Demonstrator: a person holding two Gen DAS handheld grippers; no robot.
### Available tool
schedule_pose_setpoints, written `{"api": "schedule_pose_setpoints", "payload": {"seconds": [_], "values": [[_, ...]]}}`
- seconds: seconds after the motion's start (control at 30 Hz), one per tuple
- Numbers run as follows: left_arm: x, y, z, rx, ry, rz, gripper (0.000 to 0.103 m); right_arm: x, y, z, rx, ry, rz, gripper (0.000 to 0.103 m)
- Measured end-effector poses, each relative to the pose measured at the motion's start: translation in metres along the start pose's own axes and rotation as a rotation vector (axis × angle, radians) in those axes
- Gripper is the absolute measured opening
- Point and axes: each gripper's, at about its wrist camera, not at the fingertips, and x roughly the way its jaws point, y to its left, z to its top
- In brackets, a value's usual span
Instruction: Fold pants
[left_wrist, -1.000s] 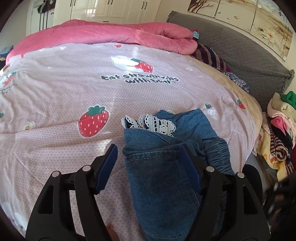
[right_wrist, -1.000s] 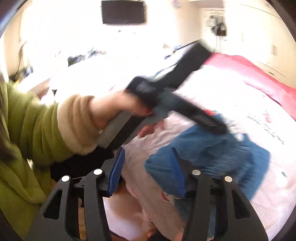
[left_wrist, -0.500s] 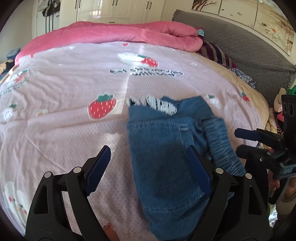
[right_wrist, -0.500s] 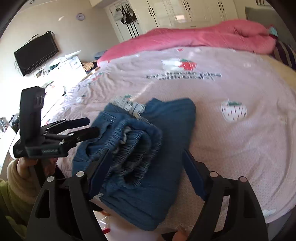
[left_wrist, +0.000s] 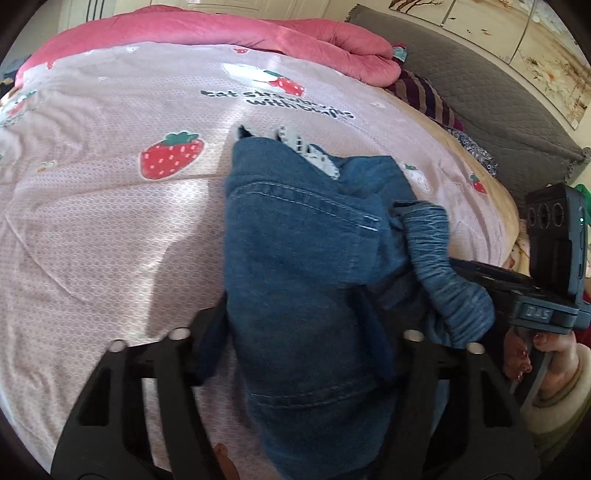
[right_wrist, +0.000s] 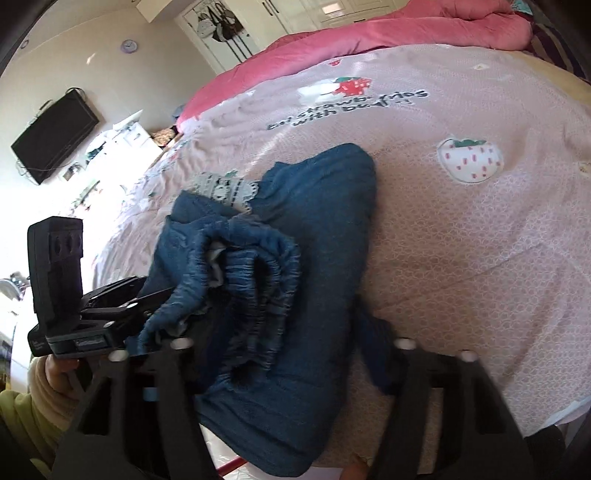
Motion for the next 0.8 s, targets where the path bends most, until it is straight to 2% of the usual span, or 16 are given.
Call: {"api": "schedule_pose_setpoints", "payload": {"seconds": [0.03,0.17,0.3,0.6,0.7,0.8], "values": [[-0.001,-0.004,0.000,0.011,-0.005,0.008,0.039,0.000,0.003,-0.001,-0.010,-0.006,-0.003,0.030],[-0.010,-0.014,0.004,0.029,-0.045,0.029,0.027,-0.009,0.021,0.001,-0.089,-0.054,-0.046,0.020],[-0.024,-0.019,0.017,0.043,-0.090,0.039,0.026,-0.017,0.040,0.014,-0.181,-0.096,-0.081,0.011],[-0.034,-0.007,0.073,0.052,-0.205,0.138,0.026,-0.002,0.060,0.076,-0.289,-0.188,-0.103,0.011],[-0.023,0.003,0.086,0.049,-0.210,0.171,0.026,0.018,0.055,0.092,-0.281,-0.180,-0.106,0.011],[-0.004,0.015,0.093,0.044,-0.180,0.197,0.026,0.042,0.044,0.100,-0.255,-0.133,-0.119,0.011]]}}
